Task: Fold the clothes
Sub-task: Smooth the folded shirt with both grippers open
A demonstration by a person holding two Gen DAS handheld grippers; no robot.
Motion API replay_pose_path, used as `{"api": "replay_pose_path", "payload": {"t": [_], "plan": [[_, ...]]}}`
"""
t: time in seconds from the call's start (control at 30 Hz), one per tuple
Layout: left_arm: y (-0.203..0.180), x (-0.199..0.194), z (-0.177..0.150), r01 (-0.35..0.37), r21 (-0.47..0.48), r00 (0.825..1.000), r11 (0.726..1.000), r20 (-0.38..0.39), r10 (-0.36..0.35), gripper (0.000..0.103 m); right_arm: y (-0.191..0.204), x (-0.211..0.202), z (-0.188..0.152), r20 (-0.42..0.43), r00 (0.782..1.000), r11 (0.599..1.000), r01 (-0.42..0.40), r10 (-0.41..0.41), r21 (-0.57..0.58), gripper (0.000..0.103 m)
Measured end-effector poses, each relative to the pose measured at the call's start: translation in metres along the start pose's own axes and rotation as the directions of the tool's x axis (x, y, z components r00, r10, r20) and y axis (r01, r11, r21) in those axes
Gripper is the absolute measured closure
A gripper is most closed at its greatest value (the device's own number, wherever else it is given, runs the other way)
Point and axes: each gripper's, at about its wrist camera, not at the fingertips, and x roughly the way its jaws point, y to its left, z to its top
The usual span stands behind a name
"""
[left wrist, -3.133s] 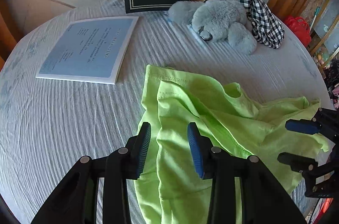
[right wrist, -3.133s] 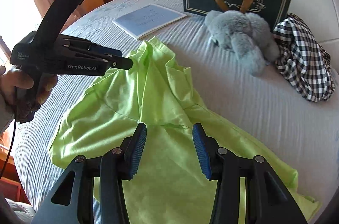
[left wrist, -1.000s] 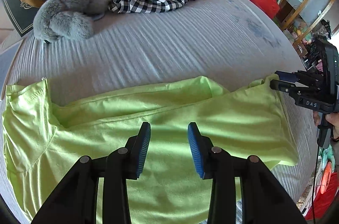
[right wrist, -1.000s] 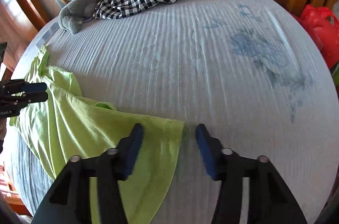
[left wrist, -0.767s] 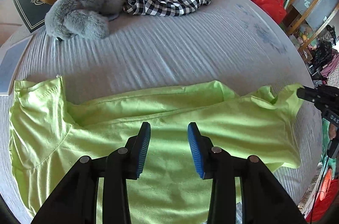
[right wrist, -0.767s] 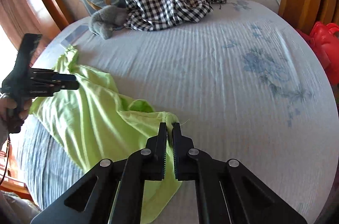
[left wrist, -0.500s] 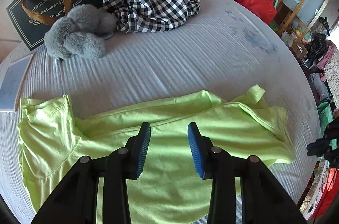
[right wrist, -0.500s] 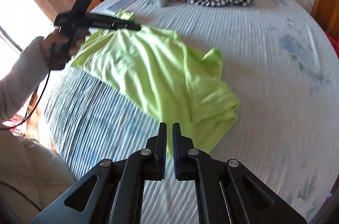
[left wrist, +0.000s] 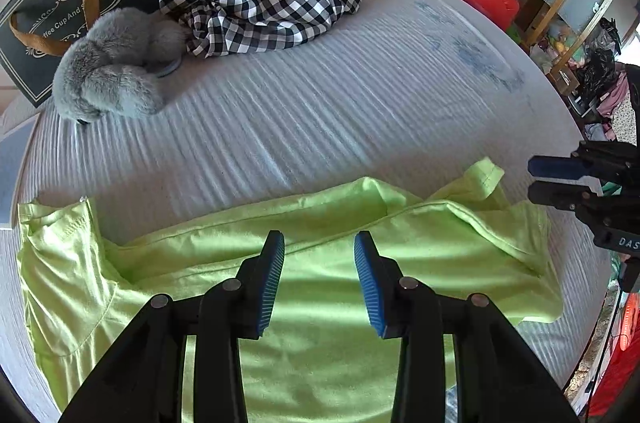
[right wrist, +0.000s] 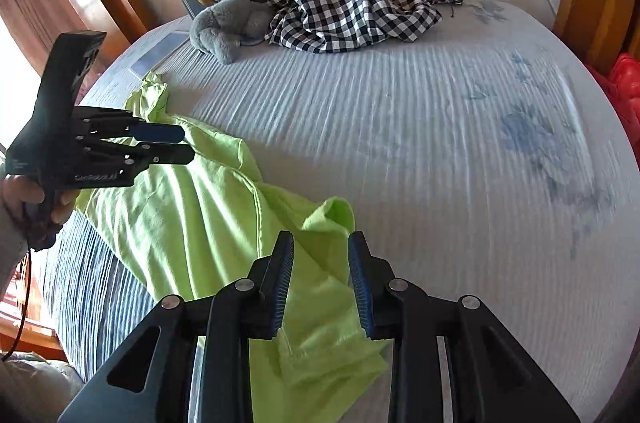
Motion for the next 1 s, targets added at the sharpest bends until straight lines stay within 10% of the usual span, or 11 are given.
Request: {"api": "replay_pose_path", "payload": {"t": [0.23,0.47,0.7,1.0], "plan": [[0.032,0.01,-0.021,-0.034,-0.047,0.999,0.998,-0.04,0.032,0.066,-0.004,0.046,0.024,-0.131,0.989,0.994,0.052,-0.063,-0.091,0.099],[0.041,0.014,-0.02,-0.036,-0.058,0.999,0.998,-0.039,0.034,0.066,-0.085,0.05,0.057,-0.039,0.979,0.959,0.202,-0.198,0.199,0.1],[0.038,0.004,-0.008,-0.021,-0.049,1.0,0.999,-0.004,0.021,0.066,-0.089,-0.001,0.029,0.05,0.969,0.947,0.223,-0.241,0.232,0.057],[0.045,-0.002,-0.007,-0.039,-0.067,0.999,0.997,0.013,0.04,0.066,-0.056,-0.025,-0.025,-0.057,0.995,0.989,0.094,-0.088,0.117,0.059]]}}
